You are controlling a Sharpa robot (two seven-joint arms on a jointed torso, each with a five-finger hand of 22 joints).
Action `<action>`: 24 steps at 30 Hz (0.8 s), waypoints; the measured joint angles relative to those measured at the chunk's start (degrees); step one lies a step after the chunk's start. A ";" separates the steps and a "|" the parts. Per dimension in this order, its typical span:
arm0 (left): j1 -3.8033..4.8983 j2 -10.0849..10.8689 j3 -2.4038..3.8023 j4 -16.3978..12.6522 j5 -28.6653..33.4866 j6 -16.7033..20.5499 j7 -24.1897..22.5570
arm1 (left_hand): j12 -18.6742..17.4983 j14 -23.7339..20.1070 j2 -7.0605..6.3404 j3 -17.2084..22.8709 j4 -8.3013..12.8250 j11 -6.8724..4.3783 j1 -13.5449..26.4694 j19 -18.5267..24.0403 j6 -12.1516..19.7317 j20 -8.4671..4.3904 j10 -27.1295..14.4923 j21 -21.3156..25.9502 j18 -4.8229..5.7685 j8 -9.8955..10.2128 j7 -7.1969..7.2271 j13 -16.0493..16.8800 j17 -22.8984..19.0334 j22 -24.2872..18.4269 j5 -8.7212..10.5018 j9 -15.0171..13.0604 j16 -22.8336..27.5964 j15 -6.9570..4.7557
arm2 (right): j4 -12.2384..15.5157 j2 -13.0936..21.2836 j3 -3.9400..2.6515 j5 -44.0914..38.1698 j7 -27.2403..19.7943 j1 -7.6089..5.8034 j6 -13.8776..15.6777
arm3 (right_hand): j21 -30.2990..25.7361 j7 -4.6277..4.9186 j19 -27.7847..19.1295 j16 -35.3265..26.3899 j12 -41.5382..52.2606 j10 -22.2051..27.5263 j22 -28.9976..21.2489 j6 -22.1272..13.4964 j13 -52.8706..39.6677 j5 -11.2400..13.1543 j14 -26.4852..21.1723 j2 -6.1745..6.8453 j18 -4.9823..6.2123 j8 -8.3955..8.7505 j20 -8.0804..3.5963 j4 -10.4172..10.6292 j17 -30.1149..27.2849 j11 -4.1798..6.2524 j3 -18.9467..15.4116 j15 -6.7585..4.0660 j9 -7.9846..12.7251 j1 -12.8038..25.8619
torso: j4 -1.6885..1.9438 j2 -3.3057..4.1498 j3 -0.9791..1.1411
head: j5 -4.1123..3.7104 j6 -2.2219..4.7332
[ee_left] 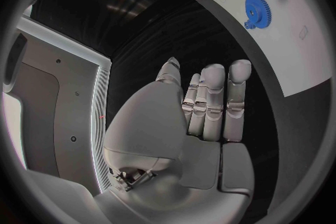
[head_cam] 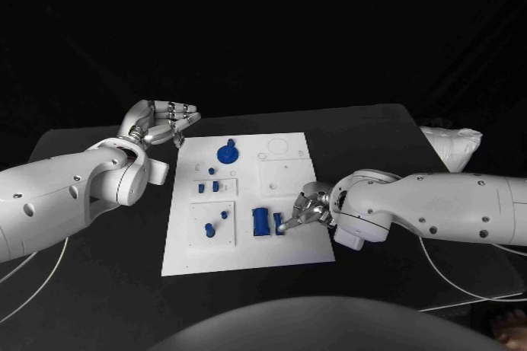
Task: Assemble the parts on the task board
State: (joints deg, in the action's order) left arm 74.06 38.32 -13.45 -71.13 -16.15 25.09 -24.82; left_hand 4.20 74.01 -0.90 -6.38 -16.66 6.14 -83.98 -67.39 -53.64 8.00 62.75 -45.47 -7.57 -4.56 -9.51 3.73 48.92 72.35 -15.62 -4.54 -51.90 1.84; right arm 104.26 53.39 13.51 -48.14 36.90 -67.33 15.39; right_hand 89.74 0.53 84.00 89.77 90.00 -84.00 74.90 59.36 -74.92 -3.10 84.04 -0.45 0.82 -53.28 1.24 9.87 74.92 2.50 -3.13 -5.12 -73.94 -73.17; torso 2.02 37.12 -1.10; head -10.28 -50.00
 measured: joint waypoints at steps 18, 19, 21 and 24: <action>0.00 0.01 -0.01 0.01 0.00 0.00 0.00 | 0.00 0.00 0.30 0.00 0.00 0.00 -0.30 -0.21 0.00 -0.21 0.00 0.00 0.00 0.00 0.00 0.00 0.00 0.00 0.00 0.00 0.00 0.00 | 0.26 1.31 -0.02 9.14 -15.08 -1.20 14.12 | 0.00 0.38 0.00 0.00 0.07 0.01 0.04 -7.96 -0.12 0.00 0.00 -2.13 0.00 11.46 0.00 2.23 -0.01 -0.01 -1.44 0.00 4.33 1.23 | 0.01 -0.03 0.00 | 0.12 0.00; 0.00 0.02 -0.01 0.00 0.00 0.00 0.00 | 0.00 0.00 0.30 0.00 0.00 0.00 -0.30 -0.21 0.00 -0.21 0.00 0.00 0.00 0.00 0.00 0.00 0.00 0.00 0.00 0.00 0.00 0.00 | 0.10 1.27 -0.03 10.11 -16.38 -1.41 14.91 | 0.00 0.58 0.00 0.00 0.07 0.01 0.04 -8.26 -0.12 0.00 0.00 -2.13 -0.01 12.39 0.00 2.46 -0.01 -0.01 -1.67 0.00 4.86 1.25 | 0.01 -0.03 0.00 | 0.13 0.00; 0.00 0.04 -0.01 -0.02 0.00 0.00 0.00 | 0.00 0.00 0.30 0.00 0.00 0.00 -0.30 -0.21 0.00 -0.21 0.00 0.00 0.00 0.00 0.00 0.00 0.00 0.00 0.00 0.00 0.00 0.00 | -0.33 1.10 -0.05 12.05 -19.04 -1.80 16.18 | 0.00 1.25 0.00 0.00 0.06 0.04 0.04 -9.04 -0.12 -0.57 0.02 -2.12 0.00 15.11 0.00 3.24 -0.01 -0.39 -2.45 0.06 6.81 1.70 | 0.01 -0.03 0.00 | 0.14 0.00; 0.00 0.15 -0.01 -0.16 0.00 0.01 -0.03 | 0.00 0.00 0.30 0.00 0.00 0.00 -0.30 -0.21 0.00 -0.21 0.00 0.00 0.00 0.00 0.00 0.00 0.00 0.00 0.00 0.00 0.00 0.00 | -1.75 0.36 -0.05 15.59 -23.96 -2.45 17.47 | 0.00 3.11 -0.01 0.00 0.06 0.02 0.04 -11.31 -0.09 -0.79 -0.02 -2.04 0.00 21.41 1.30 4.38 -0.01 -2.20 -4.07 1.74 12.12 2.07 | 0.01 -0.04 0.00 | 0.18 0.00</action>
State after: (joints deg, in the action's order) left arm 74.06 38.47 -13.46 -71.28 -16.15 25.10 -24.85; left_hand 4.19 74.01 -0.60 -6.38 -16.66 6.14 -84.28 -67.60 -53.64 7.79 62.75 -45.47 -7.57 -4.56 -9.51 3.73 48.92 72.34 -15.62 -4.54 -51.90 1.84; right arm 102.50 53.75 13.46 -32.55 12.93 -69.78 32.86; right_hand 89.74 3.64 83.99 89.77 90.06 -83.98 74.94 48.05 -75.01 -3.89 84.01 -2.48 0.81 -31.87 2.54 14.24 74.91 0.30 -7.20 -3.39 -61.82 -71.10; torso 2.03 37.08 -1.10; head -10.10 -50.00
